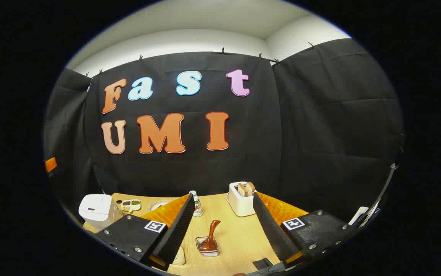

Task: Close the left gripper, press the button to open the rice cooker; take a wooden spoon from the chopstick holder with the right hand, scoop a spoonful of rice and pour it into the rice cooker, then put the wooden spoon back into the chopstick holder.

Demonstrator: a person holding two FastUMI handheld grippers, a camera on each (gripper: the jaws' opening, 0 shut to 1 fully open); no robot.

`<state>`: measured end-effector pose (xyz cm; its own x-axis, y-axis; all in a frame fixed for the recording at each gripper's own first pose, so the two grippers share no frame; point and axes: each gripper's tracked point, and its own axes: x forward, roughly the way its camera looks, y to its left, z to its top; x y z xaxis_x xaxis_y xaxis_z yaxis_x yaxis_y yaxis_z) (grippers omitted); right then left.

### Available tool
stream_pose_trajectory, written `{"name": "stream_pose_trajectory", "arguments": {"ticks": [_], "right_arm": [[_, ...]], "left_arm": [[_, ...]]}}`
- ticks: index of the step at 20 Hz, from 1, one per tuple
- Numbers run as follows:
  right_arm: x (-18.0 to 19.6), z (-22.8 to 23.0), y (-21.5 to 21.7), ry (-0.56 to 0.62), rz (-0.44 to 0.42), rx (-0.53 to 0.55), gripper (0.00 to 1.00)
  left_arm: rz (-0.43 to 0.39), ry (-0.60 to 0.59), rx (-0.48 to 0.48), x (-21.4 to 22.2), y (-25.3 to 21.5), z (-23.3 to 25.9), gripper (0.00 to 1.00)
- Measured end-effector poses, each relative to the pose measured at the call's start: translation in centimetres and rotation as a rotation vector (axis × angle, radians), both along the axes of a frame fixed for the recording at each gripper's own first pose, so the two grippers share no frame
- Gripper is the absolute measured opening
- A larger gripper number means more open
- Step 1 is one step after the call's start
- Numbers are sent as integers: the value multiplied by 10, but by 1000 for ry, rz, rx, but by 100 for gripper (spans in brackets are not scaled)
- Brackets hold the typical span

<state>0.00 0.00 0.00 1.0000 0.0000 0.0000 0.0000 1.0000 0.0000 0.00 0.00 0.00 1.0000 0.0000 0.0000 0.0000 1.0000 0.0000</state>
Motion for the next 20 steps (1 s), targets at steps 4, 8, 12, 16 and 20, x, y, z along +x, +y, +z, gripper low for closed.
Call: {"name": "stream_pose_trajectory", "arguments": {"ticks": [4,8,12,16,20], "right_arm": [[0,0,-1,-2,-8,-11,95],[-1,-1,-2,2,-10,-4,95],[0,0,-3,-5,-20,-8,95],[0,-2,-2,-1,-19,-14,95],[2,-3,2,3,-13,-13,95]], "left_arm": [[-1,-11,20,1,1,5,100],[-12,-12,15,1,0,5,100],[-5,-8,12,0,5,6,100],[14,-21,28,-2,11,10,100],[15,-25,46,-4,11,10,100]]}}
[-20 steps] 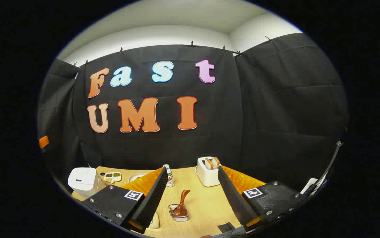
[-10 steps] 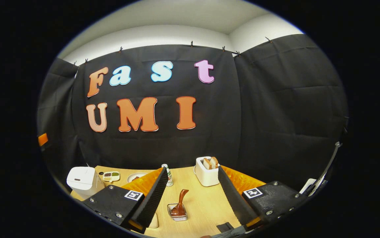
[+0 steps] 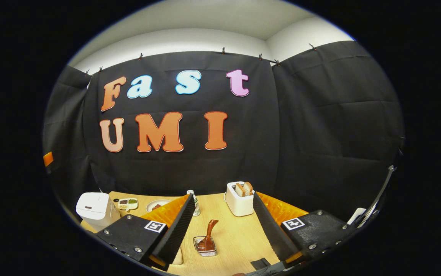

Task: Close the left gripper, press the button to open the rice cooker; take a wooden spoon from the chopstick holder with the right hand, scoop a spoonful of rice and pour it into the rice cooker, then put the wooden spoon back into the chopstick holder.

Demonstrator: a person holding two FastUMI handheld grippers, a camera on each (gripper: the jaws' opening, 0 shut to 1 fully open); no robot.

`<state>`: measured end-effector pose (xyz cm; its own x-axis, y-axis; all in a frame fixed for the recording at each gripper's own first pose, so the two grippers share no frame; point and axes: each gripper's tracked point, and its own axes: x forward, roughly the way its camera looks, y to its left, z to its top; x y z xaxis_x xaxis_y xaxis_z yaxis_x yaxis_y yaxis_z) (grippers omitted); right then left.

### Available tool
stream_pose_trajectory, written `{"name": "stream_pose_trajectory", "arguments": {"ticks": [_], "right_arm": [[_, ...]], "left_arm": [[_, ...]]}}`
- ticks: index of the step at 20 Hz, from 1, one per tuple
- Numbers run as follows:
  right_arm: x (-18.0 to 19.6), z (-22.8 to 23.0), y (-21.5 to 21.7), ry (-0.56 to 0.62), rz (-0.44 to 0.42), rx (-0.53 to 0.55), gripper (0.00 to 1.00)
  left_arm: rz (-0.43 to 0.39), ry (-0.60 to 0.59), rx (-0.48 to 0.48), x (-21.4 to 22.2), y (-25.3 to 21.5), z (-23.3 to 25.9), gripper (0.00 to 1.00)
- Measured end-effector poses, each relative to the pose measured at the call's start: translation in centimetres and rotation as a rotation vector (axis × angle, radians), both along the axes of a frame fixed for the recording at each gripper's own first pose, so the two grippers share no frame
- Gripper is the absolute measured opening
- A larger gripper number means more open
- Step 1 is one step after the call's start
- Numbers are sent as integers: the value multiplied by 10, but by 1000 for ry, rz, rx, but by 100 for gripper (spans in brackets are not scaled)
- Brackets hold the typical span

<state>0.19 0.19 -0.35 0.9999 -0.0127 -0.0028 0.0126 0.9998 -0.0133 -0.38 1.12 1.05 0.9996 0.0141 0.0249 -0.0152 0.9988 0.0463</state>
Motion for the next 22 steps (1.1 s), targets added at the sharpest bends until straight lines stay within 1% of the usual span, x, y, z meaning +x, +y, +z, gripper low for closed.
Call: {"name": "stream_pose_trajectory", "arguments": {"ticks": [3,11,13,14,16,17,18,19,20,21,22], "right_arm": [[0,-1,2,-1,6,-5,95],[2,-1,6,-1,15,-20,95],[1,-1,6,-3,14,-29,95],[1,-1,6,-7,13,-32,95],[1,0,7,-10,14,-34,95],[2,0,8,-9,16,-34,95],[2,-1,9,-6,18,-34,95],[2,-2,9,-4,19,-34,95],[2,-2,10,-3,20,-34,95],[2,-3,11,-1,22,-35,95],[1,-3,12,2,24,-37,100]], "left_arm": [[-8,10,-8,0,-1,-3,100],[11,24,-8,2,8,-8,100],[26,31,2,3,12,-11,76],[38,27,9,3,14,-9,66],[32,32,13,3,12,-10,46],[26,37,13,3,11,-14,40],[39,28,18,-2,13,-8,37],[62,31,22,1,22,-14,34],[52,36,26,9,21,-17,15],[54,42,25,3,21,-18,13],[46,55,28,4,18,-22,8]]}}
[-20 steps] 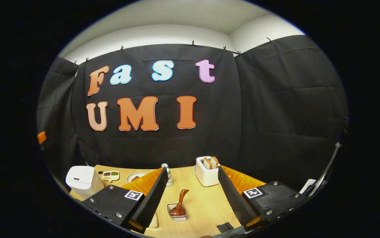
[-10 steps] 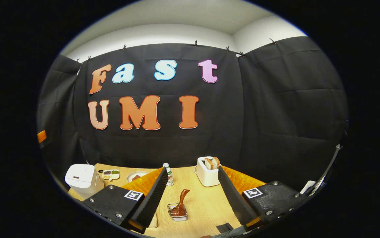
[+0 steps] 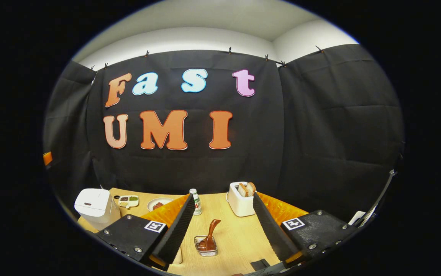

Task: Close the left gripper, press the button to open the rice cooker; take a wooden spoon from the chopstick holder with the right hand, scoop a spoonful of rice and pour it into the rice cooker, then put the wooden spoon back into the chopstick holder.

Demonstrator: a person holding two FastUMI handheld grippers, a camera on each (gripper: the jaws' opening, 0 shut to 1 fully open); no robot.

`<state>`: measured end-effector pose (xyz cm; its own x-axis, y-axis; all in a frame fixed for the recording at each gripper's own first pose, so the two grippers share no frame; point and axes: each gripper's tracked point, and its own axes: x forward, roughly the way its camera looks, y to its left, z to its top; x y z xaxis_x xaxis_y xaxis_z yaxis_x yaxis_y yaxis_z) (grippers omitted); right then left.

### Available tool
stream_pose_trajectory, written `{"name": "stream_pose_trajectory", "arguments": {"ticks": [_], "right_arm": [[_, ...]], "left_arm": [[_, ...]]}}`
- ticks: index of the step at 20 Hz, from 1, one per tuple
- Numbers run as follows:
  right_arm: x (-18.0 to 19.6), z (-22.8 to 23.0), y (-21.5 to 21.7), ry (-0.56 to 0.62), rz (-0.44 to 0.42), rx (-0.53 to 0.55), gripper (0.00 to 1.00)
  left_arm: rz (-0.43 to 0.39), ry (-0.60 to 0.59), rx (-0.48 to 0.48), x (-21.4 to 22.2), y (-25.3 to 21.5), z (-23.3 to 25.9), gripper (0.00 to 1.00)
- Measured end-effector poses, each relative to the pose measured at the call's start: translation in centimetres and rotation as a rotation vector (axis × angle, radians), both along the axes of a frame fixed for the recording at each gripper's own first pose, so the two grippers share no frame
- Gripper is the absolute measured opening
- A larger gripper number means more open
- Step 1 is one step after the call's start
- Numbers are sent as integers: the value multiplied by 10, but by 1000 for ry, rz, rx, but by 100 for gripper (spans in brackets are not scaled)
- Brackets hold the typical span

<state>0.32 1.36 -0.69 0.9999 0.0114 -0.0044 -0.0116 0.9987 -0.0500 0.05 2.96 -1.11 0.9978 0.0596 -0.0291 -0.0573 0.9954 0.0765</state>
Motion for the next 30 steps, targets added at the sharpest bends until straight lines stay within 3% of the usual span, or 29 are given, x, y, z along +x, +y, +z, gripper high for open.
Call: {"name": "stream_pose_trajectory", "arguments": {"ticks": [1,7,20,23,30], "right_arm": [[0,-1,1,2,1,-3,95],[1,-4,7,8,14,-23,95],[11,-30,8,64,6,-42,95],[14,-40,2,94,-13,-38,95],[21,-53,1,134,-36,-41,95]], "left_arm": [[7,12,7,-1,1,-4,7],[19,87,-57,7,17,-30,5],[-20,449,-115,88,41,-166,4],[2,500,-100,107,56,-192,4],[19,606,-172,140,75,-239,3]]}}
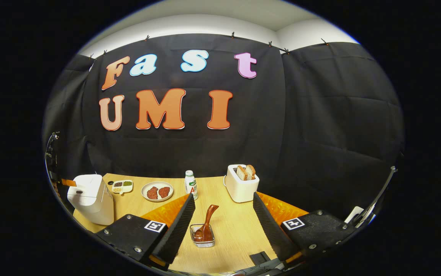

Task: Close the left gripper, press the button to open the rice cooker; take a wooden spoon from the chopstick holder with the right hand, scoop a spoonful of rice and pour it into the rice cooker, then put the wooden spoon back into the chopstick holder.

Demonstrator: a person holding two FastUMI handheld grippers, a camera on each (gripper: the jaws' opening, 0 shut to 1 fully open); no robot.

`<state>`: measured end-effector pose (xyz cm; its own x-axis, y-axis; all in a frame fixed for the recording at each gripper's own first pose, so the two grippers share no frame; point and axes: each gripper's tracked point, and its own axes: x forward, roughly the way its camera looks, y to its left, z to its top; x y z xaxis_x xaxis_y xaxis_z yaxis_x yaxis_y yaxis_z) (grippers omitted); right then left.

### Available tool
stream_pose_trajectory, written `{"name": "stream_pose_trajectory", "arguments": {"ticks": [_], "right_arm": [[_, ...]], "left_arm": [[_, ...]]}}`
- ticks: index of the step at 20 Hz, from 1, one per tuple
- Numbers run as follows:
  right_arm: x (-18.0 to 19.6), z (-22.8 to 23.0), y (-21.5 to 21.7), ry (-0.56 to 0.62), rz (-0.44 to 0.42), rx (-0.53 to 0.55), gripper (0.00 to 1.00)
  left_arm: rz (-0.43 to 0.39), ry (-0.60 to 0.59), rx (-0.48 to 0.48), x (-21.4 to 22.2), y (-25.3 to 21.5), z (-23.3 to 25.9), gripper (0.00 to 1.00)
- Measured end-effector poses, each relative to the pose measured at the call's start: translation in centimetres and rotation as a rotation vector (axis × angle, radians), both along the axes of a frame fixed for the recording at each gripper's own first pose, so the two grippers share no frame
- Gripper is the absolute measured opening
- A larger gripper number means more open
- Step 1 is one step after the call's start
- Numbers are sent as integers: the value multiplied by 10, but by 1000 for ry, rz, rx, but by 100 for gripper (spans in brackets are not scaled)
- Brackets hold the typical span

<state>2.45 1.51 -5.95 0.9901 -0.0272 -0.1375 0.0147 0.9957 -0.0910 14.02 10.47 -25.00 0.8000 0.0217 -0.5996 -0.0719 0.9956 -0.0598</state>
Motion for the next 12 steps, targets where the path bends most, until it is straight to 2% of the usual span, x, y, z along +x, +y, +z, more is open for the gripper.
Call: {"name": "stream_pose_trajectory", "arguments": {"ticks": [4,12], "right_arm": [[7,-6,5,15,2,-11,95],[20,-15,16,39,22,-6,95]], "left_arm": [[13,58,-13,3,9,-24,3],[18,104,0,-1,8,-35,4]]}}
